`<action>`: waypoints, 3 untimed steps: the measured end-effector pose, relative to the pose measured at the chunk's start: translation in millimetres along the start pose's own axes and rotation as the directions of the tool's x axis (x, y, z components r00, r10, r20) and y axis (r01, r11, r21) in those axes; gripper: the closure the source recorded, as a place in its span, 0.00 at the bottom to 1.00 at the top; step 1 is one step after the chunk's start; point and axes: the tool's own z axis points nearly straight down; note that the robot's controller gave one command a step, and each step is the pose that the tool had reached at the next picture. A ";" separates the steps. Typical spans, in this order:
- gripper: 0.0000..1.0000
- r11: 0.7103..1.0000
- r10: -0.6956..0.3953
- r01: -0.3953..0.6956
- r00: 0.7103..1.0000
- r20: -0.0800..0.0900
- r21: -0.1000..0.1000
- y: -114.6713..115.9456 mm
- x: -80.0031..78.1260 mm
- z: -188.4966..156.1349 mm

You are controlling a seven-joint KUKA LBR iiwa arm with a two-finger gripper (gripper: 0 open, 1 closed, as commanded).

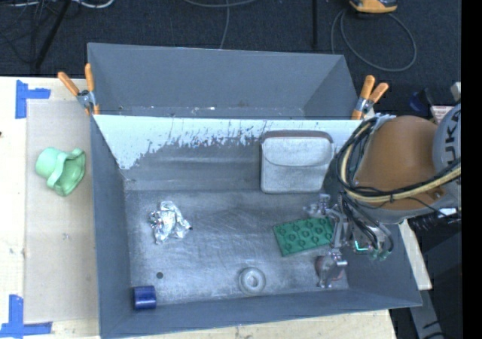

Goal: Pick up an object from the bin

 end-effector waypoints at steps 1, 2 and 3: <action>0.00 0.990 -0.139 0.139 0.990 0.010 0.002 -20.2 -36.8 71.9; 1.00 0.990 -0.142 0.142 0.990 0.016 0.004 -19.8 -38.8 66.4; 1.00 0.913 -0.409 0.408 0.913 0.013 0.009 -36.2 -44.8 -65.3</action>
Offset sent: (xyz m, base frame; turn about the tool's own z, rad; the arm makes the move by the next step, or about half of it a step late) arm 0.0351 -0.0205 -0.0700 -0.1401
